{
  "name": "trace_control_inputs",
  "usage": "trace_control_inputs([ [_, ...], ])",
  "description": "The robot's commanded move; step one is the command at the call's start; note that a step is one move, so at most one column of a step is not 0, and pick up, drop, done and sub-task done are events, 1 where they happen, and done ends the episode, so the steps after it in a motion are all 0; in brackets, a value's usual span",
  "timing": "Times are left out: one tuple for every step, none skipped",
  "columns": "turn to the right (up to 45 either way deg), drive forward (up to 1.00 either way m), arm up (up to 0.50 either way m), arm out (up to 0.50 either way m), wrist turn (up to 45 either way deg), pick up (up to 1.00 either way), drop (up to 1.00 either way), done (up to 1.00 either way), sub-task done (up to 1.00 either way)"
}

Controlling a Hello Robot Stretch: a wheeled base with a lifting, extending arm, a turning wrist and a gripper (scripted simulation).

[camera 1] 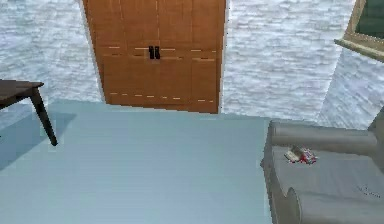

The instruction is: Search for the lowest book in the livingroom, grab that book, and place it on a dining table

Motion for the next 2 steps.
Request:
trace_control_inputs([
  [0.0, 0.4, 0.0, 0.0, 0.0, 0.0, 0.0, 0.0, 0.0],
  [-45.0, 0.0, 0.0, 0.0, 0.0, 0.0, 0.0, 0.0, 0.0],
])
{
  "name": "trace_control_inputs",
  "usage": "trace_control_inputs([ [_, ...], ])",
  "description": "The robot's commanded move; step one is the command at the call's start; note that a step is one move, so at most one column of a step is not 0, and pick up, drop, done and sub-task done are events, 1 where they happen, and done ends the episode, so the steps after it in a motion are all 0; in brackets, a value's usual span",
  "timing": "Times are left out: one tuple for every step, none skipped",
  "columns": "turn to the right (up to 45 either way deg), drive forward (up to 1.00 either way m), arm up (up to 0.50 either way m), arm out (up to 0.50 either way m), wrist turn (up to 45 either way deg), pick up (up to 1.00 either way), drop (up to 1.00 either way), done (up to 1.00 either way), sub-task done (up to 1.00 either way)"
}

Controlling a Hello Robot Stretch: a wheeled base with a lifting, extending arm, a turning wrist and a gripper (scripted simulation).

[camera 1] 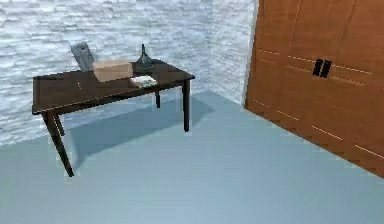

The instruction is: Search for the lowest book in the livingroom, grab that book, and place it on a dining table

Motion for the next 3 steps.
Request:
trace_control_inputs([
  [-45.0, 0.0, 0.0, 0.0, 0.0, 0.0, 0.0, 0.0, 0.0],
  [0.0, 0.1, 0.0, 0.0, 0.0, 0.0, 0.0, 0.0, 0.0],
  [27.0, 0.0, 0.0, 0.0, 0.0, 0.0, 0.0, 0.0, 0.0],
])
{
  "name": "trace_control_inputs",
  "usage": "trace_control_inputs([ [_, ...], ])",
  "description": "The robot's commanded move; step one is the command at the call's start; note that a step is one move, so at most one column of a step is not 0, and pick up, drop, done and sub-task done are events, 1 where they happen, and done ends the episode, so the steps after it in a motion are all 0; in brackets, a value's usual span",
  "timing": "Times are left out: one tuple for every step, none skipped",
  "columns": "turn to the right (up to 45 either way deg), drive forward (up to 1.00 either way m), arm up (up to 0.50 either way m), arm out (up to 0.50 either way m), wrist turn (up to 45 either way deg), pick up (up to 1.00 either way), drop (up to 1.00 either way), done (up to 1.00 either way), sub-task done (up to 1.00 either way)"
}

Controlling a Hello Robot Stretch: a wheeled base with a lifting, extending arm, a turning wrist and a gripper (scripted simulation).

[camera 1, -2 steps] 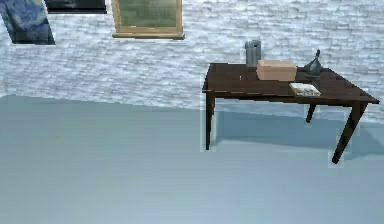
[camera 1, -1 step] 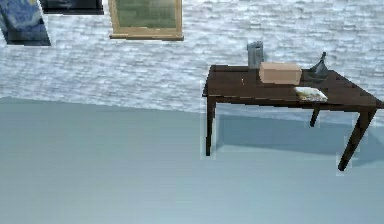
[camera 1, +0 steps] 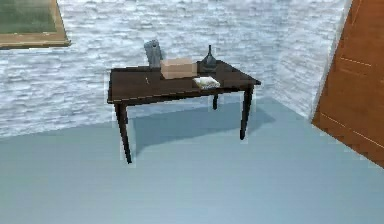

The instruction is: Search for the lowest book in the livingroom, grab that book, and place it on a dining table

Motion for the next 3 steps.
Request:
trace_control_inputs([
  [0.0, 1.0, 0.0, 0.0, 0.0, 0.0, 0.0, 0.0, 0.0],
  [-45.0, 0.0, 0.0, 0.0, 0.0, 0.0, 0.0, 0.0, 0.0],
  [-45.0, 0.0, 0.0, 0.0, 0.0, 0.0, 0.0, 0.0, 0.0],
])
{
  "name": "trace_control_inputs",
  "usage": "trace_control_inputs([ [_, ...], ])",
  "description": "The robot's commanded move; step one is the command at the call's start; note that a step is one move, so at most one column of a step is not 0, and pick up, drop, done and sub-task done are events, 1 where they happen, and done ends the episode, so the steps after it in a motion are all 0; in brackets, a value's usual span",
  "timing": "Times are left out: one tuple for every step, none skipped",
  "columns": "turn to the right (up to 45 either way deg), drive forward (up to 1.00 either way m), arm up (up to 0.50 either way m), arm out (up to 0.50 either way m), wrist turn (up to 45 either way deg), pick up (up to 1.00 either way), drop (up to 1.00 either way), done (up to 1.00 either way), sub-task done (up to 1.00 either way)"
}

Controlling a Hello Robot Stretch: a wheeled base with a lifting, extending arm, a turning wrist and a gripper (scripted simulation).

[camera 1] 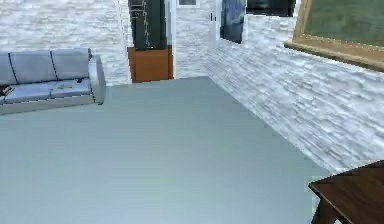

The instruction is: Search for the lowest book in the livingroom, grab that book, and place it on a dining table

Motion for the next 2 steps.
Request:
trace_control_inputs([
  [-36.0, 0.0, 0.0, 0.0, 0.0, 0.0, 0.0, 0.0, 0.0],
  [0.0, 1.0, 0.0, 0.0, 0.0, 0.0, 0.0, 0.0, 0.0],
])
